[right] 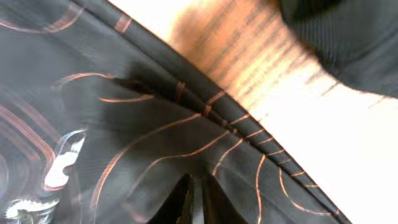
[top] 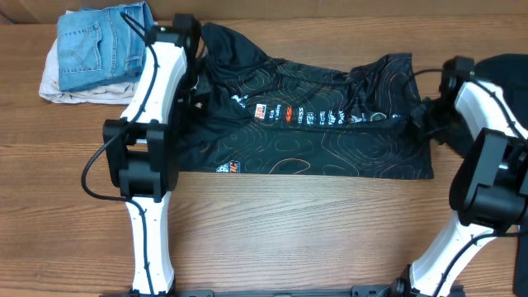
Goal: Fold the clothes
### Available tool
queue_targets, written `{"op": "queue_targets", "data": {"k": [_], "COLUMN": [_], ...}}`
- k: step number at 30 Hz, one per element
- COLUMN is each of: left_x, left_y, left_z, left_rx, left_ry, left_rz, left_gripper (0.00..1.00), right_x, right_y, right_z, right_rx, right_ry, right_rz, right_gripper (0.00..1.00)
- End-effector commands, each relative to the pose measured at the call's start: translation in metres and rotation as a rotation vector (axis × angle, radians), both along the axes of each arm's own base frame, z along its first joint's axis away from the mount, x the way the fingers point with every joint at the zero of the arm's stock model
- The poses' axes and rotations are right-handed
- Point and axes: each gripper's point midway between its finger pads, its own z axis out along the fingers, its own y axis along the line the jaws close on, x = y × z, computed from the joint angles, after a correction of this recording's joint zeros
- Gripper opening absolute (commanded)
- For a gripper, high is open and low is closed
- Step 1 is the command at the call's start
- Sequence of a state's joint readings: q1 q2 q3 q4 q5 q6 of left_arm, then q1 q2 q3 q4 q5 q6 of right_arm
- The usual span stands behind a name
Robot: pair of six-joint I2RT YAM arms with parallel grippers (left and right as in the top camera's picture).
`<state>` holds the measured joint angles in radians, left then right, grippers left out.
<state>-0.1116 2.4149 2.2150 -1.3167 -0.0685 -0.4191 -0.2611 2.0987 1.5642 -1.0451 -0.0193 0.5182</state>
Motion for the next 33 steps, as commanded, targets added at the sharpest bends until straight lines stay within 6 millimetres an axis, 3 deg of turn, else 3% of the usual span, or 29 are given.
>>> {"op": "queue_targets", "data": {"k": [1, 3, 5, 8, 12, 15, 18, 25, 30, 33], "left_x": [0.008, 0.002, -0.021, -0.041, -0.054, -0.070, -0.091, -0.102, -0.106, -0.118], "left_y": [0.001, 0.001, -0.004, -0.010, -0.011, -0.012, -0.019, -0.024, -0.006, 0.028], "left_z": [0.034, 0.045, 0.047, 0.043, 0.035, 0.011, -0.027, -0.059, -0.059, -0.051], "left_rx": [0.022, 0.023, -0.013, -0.047, -0.050, -0.057, -0.103, -0.124, -0.057, 0.120], "left_ry": [-0.046, -0.032, 0.061, 0.149, 0.207, 0.289, 0.378, 0.399, 0.412, 0.453], "left_rz": [0.010, 0.007, 0.004, 0.004, 0.005, 0.004, -0.002, -0.004, 0.034, 0.149], "left_gripper": [0.05, 0.09, 0.12, 0.11, 0.07, 0.04, 0.04, 0.04, 0.05, 0.04], "right_x": [0.017, 0.011, -0.006, -0.024, -0.041, -0.053, -0.068, -0.083, -0.092, -0.103], "right_y": [-0.008, -0.006, -0.001, 0.004, 0.009, 0.012, 0.016, 0.019, 0.016, 0.004], "right_z": [0.046, 0.058, 0.063, 0.058, 0.041, 0.017, -0.007, -0.032, -0.037, -0.040], "right_rx": [-0.040, -0.035, -0.016, 0.004, 0.021, 0.029, 0.038, 0.042, 0.010, -0.048], "right_ry": [-0.057, -0.040, 0.017, 0.086, 0.147, 0.176, 0.208, 0.224, 0.253, 0.289], "right_rz": [0.021, 0.021, 0.022, 0.023, 0.025, 0.025, 0.025, 0.019, -0.036, -0.107], "right_gripper": [0.05, 0.05, 0.05, 0.04, 0.04, 0.04, 0.04, 0.04, 0.04, 0.04]}}
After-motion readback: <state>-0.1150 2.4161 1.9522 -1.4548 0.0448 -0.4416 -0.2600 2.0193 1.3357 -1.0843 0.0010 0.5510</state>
